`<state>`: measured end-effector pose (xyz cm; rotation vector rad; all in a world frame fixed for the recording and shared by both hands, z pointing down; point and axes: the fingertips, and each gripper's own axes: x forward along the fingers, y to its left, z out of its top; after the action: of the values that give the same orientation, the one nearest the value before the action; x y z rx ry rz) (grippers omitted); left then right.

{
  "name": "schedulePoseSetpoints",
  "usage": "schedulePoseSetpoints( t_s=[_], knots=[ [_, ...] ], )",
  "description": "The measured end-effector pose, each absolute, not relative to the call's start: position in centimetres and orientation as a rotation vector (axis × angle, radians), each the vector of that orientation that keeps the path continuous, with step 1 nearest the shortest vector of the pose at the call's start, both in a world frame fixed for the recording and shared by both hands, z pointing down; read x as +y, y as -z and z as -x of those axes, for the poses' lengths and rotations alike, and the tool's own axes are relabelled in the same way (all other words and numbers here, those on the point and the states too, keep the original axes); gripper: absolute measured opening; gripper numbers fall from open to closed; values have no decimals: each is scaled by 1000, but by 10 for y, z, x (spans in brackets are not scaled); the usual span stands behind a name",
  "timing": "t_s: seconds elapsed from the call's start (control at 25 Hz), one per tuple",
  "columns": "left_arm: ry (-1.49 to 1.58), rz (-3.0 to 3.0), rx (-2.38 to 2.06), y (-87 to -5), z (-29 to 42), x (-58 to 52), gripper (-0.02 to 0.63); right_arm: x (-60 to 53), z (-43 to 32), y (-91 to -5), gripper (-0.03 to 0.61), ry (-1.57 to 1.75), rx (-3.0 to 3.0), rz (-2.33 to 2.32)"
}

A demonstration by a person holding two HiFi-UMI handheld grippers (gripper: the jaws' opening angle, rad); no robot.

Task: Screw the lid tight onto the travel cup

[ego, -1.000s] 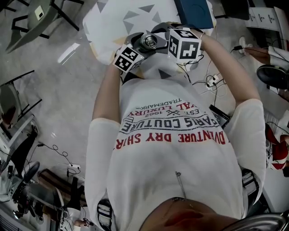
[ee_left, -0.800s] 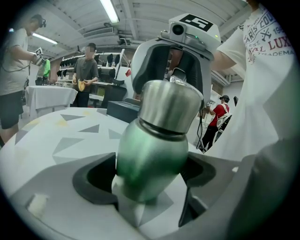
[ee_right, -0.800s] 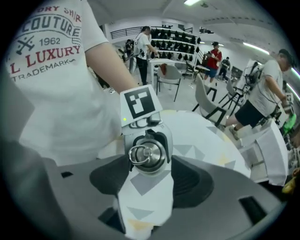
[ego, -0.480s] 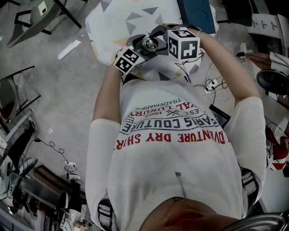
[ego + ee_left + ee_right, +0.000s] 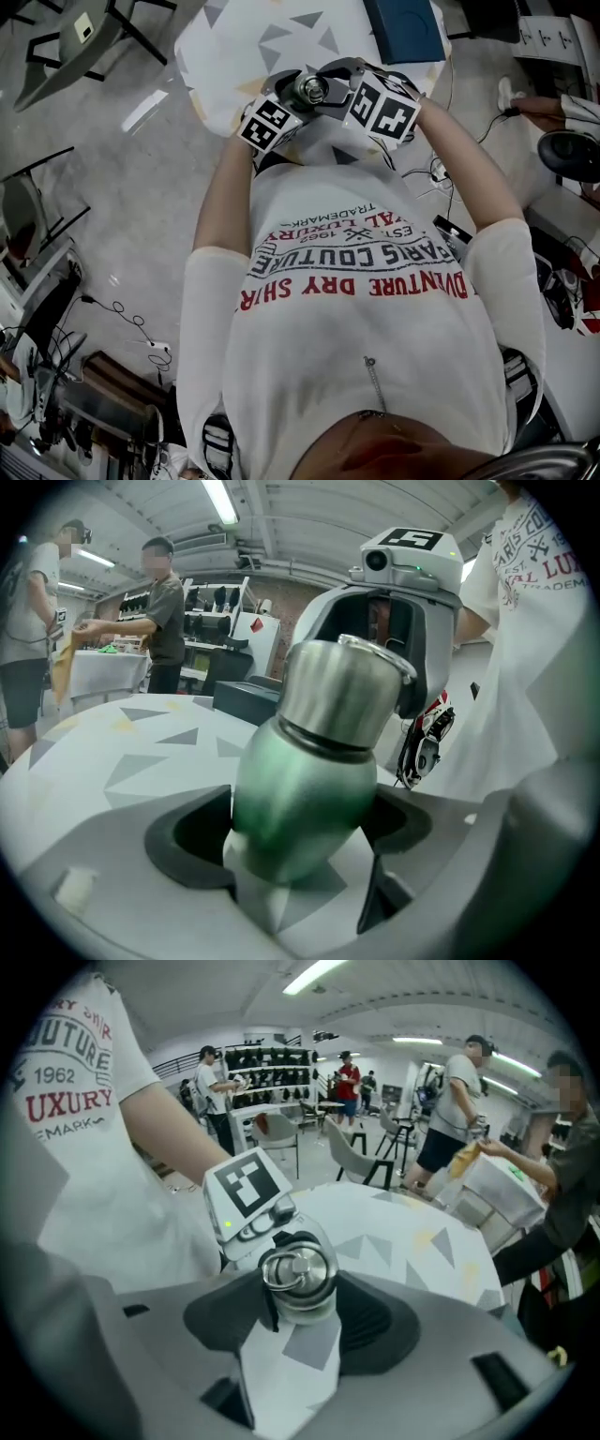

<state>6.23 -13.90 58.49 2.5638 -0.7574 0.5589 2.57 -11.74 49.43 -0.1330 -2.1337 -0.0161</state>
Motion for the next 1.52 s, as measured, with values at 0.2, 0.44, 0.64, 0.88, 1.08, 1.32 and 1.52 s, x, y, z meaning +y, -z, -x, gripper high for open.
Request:
schedulePoseSetpoints(
  t_s=[0.2, 0.44, 0.64, 0.88, 1.08, 1.32, 1.52],
  knots=[
    [-556, -2568, -754, -582, -61, -140, 419, -120, -24, -492, 250, -67, -2187, -40],
    [-558, -2558, -745, -584, -61, -139, 420, -119, -22, -489, 252, -41, -2282, -69],
    [-569, -2583, -769, -584, -63, -137, 420, -116, -21, -472, 262, -72, -2368, -93],
    [-547, -2595, -801, -577, -57, -130, 422, -139, -24, -438, 162, -263, -2567, -386],
    [-511, -2632, -887, -552, -42, -126, 423, -153, -34, -433, 41, -266, -2579, -595],
    [-398, -2743, -977, -482, -20, -115, 420, -159, -41, -418, 21, -271, -2639, -718],
    [-231, -2757, -1181, -416, -1, -125, 271, -170, -52, -402, 18, -215, -2660, -863]
  ],
)
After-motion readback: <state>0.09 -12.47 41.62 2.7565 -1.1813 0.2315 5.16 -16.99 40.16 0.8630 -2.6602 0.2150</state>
